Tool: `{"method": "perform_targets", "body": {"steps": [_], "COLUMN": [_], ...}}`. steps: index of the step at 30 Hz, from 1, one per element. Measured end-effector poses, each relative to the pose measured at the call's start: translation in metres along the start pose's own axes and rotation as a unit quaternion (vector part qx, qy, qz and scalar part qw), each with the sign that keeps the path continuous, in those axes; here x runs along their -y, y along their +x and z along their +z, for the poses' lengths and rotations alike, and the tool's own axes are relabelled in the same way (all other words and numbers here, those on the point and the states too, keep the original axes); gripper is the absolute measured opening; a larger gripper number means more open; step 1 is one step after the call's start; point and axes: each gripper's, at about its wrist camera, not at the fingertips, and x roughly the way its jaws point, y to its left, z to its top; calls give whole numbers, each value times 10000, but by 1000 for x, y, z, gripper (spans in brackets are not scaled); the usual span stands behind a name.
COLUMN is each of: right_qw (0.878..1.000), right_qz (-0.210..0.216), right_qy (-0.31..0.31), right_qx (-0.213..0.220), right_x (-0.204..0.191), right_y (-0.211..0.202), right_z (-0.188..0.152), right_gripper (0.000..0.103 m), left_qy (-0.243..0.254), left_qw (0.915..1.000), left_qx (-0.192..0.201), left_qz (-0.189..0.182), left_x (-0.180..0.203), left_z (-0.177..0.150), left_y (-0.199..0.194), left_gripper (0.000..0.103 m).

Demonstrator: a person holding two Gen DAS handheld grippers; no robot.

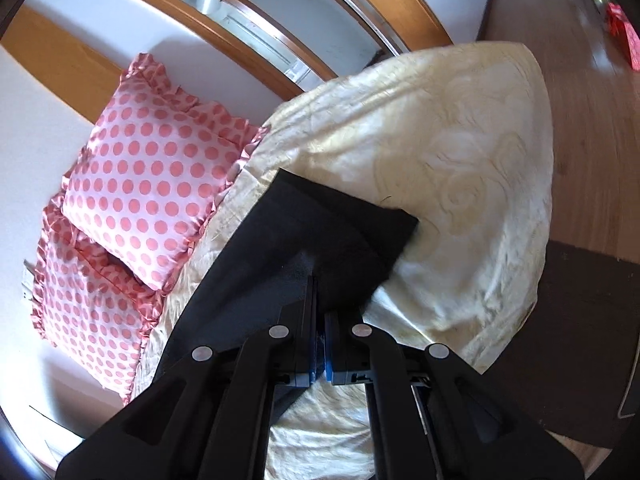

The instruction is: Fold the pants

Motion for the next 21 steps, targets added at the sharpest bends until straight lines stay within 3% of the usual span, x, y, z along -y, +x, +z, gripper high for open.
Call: {"method": "perform_targets", "body": {"steps": [6, 11, 18, 20, 21], "right_qw": [9996, 9990, 9966, 9936, 9917], "right_qz": [-70, -78, -599, -792, -910], "right_qy": [-210, -310, -537, -768, -862], "right_qx": [190, 318, 181, 242, 281], "right_x": [-7, -11, -8, -13, -16], "right_y": [-8, -4, 9, 3, 0], "right_z": [2, 18, 11, 8, 7], "right_gripper": [3, 3, 3, 6, 16], "left_qy": [76, 315, 367, 337, 323], "left_qw": [9999, 9995, 9993, 9992, 9992], "left_qx": [104, 20, 63, 99, 128], "left_qz": [-116, 71, -90, -183, -212], "left_x": [-1, 2, -2, -6, -7], "left_z": [3, -15, -18, -18, -18], "left_y": [-6, 2, 1, -1, -3], "left_gripper": [9, 9, 13, 16, 20]}}
